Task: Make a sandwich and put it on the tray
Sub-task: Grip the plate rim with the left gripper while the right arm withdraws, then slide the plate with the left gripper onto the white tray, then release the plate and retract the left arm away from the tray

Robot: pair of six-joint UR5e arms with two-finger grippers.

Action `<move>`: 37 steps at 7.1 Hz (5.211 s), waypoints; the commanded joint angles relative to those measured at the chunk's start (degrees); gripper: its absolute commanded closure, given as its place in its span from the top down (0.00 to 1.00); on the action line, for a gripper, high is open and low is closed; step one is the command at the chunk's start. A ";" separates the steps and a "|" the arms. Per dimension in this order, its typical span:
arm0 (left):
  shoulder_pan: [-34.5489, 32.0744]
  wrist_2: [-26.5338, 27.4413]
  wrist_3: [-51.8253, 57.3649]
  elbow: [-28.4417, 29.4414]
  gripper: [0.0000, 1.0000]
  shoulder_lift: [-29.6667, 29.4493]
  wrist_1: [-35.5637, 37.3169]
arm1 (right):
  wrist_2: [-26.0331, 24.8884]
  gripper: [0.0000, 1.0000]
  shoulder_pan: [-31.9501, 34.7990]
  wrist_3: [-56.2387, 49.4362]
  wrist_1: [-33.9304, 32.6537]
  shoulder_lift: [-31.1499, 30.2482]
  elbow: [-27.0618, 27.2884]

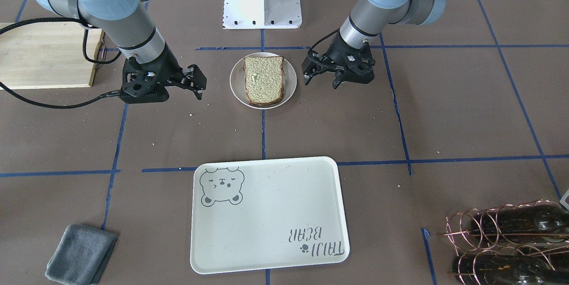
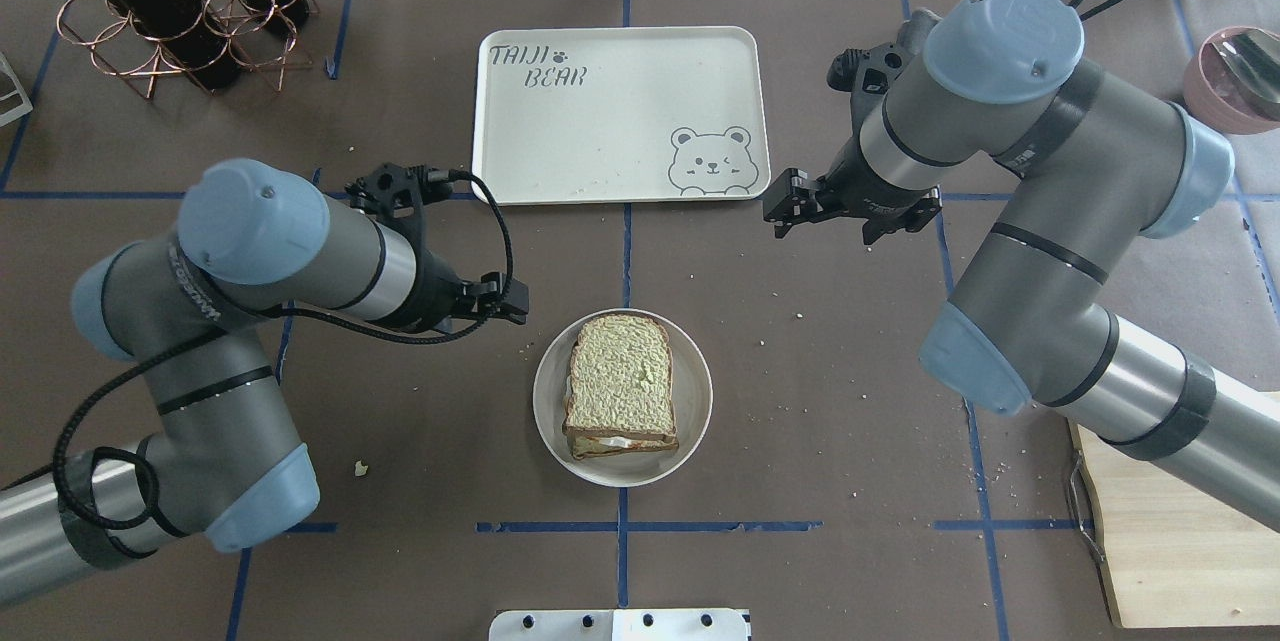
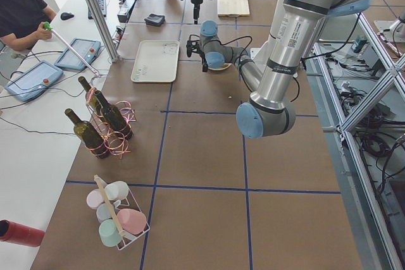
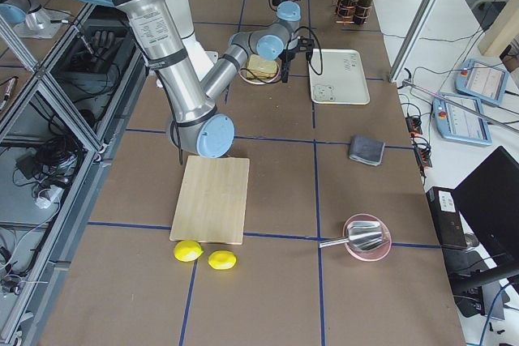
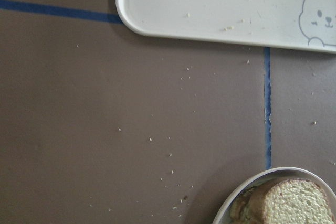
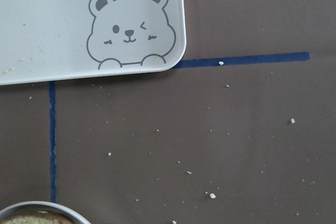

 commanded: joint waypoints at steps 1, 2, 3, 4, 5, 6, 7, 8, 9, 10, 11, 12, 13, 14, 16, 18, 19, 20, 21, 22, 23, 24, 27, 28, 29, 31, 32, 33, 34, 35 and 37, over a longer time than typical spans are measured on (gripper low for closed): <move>5.48 3.50 -3.26 2.69 0.67 -1.23 0.35 | 0.14 1.00 1.44 -3.25 -0.15 -1.63 -0.10; 5.58 3.94 -3.27 4.35 0.59 -1.84 0.09 | 0.14 1.00 1.35 -3.16 0.03 -1.63 -0.19; 6.28 4.03 -3.27 5.15 0.56 -2.72 0.09 | 0.14 1.00 1.35 -3.16 0.03 -1.63 -0.10; 7.41 4.04 -3.35 5.51 0.53 -2.90 0.09 | 0.14 1.00 1.35 -3.16 0.03 -1.63 -0.19; 7.43 3.95 -3.44 5.77 0.49 -2.99 0.00 | 0.22 1.00 1.35 -3.16 0.03 -1.63 -0.10; 7.77 4.03 -3.36 5.95 0.46 -2.99 0.00 | 0.05 1.00 1.35 -3.16 0.03 -1.63 -0.19; 7.95 3.95 -3.36 6.74 0.46 -3.77 0.00 | 0.05 1.00 1.35 -3.16 0.03 -1.54 -0.19; 8.04 3.95 -3.53 7.00 0.44 -4.13 0.00 | 0.05 1.00 1.35 -3.16 0.03 -1.45 -0.10; 8.04 3.95 -3.71 7.01 0.40 -4.13 0.00 | 0.14 1.00 1.35 -3.16 0.03 -1.45 0.07; 8.21 3.95 -3.79 6.92 0.19 -4.13 0.00 | 0.22 1.00 1.44 -3.16 0.03 -1.45 0.16; 8.22 3.95 -3.79 6.57 0.00 -4.13 0.00 | 0.22 1.00 1.44 -3.16 0.03 -1.45 0.16; 8.22 3.95 -3.71 6.57 0.00 -4.04 0.00 | 0.22 1.00 1.44 -3.16 0.03 -1.54 0.16; 8.22 3.95 -3.71 6.39 0.00 -4.04 -0.09 | 0.31 1.00 1.53 -3.16 0.03 -1.54 0.16; 8.04 3.77 -3.71 6.04 0.00 -4.04 -1.74 | 0.31 1.00 1.62 -3.16 0.03 -1.54 0.16; 6.29 2.81 -4.14 5.86 0.00 -4.04 -7.71 | 0.58 1.00 2.58 -3.25 0.03 -1.63 0.34; 2.87 -3.76 -8.16 5.86 0.00 -4.91 -10.01 | 0.58 1.00 2.85 -3.25 0.20 -2.58 0.95; 0.59 -5.00 -9.23 6.13 0.00 -5.62 -10.37 | 0.92 1.00 3.80 -4.82 0.12 -4.94 3.30; -1.69 -5.63 -12.55 7.08 0.00 -6.58 -10.28 | 2.93 1.00 6.08 -8.83 0.12 -8.10 4.80; -3.98 -5.72 -15.80 8.83 0.00 -8.51 -10.28 | 4.95 1.00 8.88 -13.14 0.03 -10.04 4.91; -6.09 -5.72 -21.49 14.51 0.00 -12.79 -10.37 | 5.75 1.00 11.87 -18.84 -0.49 -12.24 4.56; -7.94 -5.63 -24.68 21.09 0.00 -16.83 -10.37 | 5.76 1.00 14.95 -24.46 -0.67 -14.26 3.95; -10.04 -5.55 -27.84 26.03 0.00 -18.53 -12.11 | 6.63 1.00 18.37 -29.48 -0.76 -15.41 2.20; -11.47 2.61 -40.16 40.19 0.00 -23.35 -19.94 | 11.12 1.00 28.93 -47.06 -0.76 -17.01 -6.06; -11.38 2.63 -40.18 41.71 0.00 -23.99 -20.82 | 11.04 1.00 29.47 -47.98 -0.76 -17.27 -6.25; -11.21 2.63 -40.18 42.16 0.00 -24.34 -21.00 | 11.12 1.00 29.74 -47.90 -0.94 -17.18 -6.34; -10.51 2.63 -39.31 42.08 0.95 -24.08 -22.49 | 11.12 1.00 30.01 -47.90 -0.76 -17.18 -6.52; -9.81 2.72 -34.69 40.94 1.00 -23.04 -22.33 | 10.95 1.00 29.92 -47.81 -0.59 -17.18 -6.52; -9.80 2.80 -26.64 34.58 1.00 -17.46 -21.98 | 11.03 1.00 29.92 -47.55 -0.50 -17.62 -5.82; -10.15 2.72 -20.73 28.77 1.00 -13.31 -19.45 | 10.60 1.00 29.92 -47.29 -0.59 -17.97 -5.12; -11.54 2.63 -16.58 24.28 1.00 -12.84 -12.55 | 10.60 1.00 29.92 -47.28 -0.59 -19.45 -5.55; -15.93 2.37 4.17 7.53 1.00 -7.32 4.75 | 10.59 1.00 29.92 -48.07 0.12 -22.02 -5.90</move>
